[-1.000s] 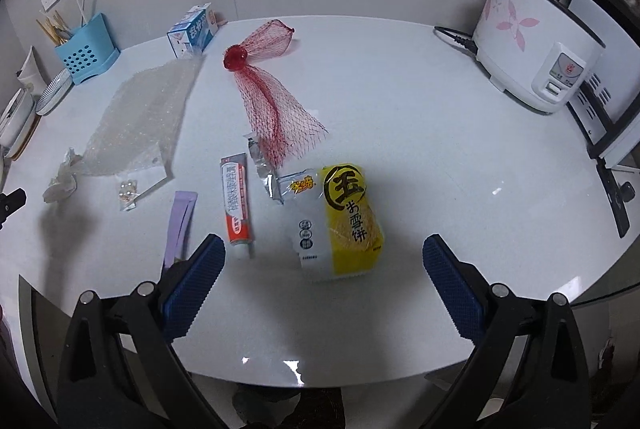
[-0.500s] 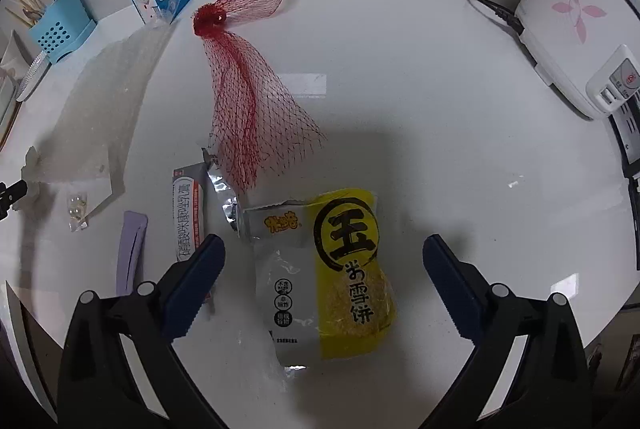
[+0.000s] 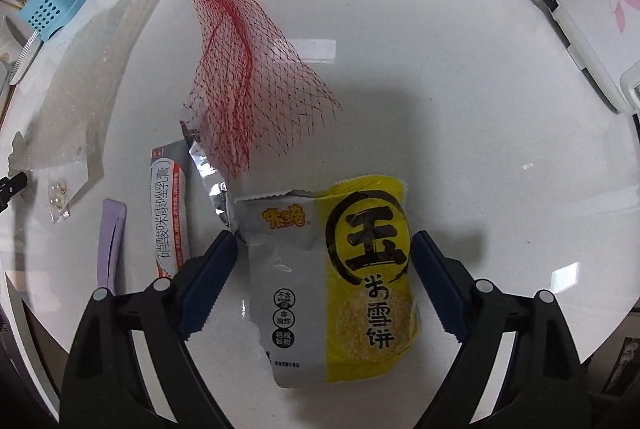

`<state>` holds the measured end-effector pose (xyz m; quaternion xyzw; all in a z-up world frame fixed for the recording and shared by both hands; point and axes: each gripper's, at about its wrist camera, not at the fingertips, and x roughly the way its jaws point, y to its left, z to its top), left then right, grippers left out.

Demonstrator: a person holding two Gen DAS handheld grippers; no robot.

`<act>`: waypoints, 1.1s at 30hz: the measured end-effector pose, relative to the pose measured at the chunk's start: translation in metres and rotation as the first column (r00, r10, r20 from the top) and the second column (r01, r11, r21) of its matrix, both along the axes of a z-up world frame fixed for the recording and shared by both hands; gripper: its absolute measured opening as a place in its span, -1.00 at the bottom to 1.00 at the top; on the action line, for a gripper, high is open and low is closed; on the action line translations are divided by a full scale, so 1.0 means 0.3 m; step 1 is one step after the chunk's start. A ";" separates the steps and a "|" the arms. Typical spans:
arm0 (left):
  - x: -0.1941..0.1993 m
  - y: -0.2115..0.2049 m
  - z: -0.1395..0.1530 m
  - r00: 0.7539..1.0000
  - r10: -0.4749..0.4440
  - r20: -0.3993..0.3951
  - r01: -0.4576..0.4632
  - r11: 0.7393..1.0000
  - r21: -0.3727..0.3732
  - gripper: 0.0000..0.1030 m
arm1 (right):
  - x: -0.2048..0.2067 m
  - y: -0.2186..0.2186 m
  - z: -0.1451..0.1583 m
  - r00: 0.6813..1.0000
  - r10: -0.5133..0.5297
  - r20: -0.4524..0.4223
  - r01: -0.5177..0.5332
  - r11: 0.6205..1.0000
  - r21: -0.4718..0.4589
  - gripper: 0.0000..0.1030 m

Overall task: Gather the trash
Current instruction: 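Grasp the white tissue with the left tool while the right tool grasps the yellow snack bag, then carry the tissue and snack bag down over the wastebasket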

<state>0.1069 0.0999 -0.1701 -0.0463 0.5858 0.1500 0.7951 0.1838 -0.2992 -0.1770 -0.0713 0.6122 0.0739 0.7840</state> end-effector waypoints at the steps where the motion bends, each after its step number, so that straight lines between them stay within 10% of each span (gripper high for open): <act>1: 0.000 0.001 0.002 1.000 0.004 0.002 -0.004 1.000 -0.007 0.47 | -0.005 0.005 0.001 1.000 0.005 -0.001 -0.005 1.000 0.000 0.59; 17: -0.028 -0.029 0.018 1.000 -0.002 -0.012 0.002 0.998 -0.059 -0.83 | -0.022 0.030 0.035 0.999 0.012 -0.031 -0.012 1.000 -0.006 0.00; 33: -0.068 -0.036 0.091 0.998 -0.032 0.048 0.035 0.997 -0.073 -0.96 | -0.064 0.091 0.071 0.999 0.026 0.020 -0.026 1.000 -0.007 -0.86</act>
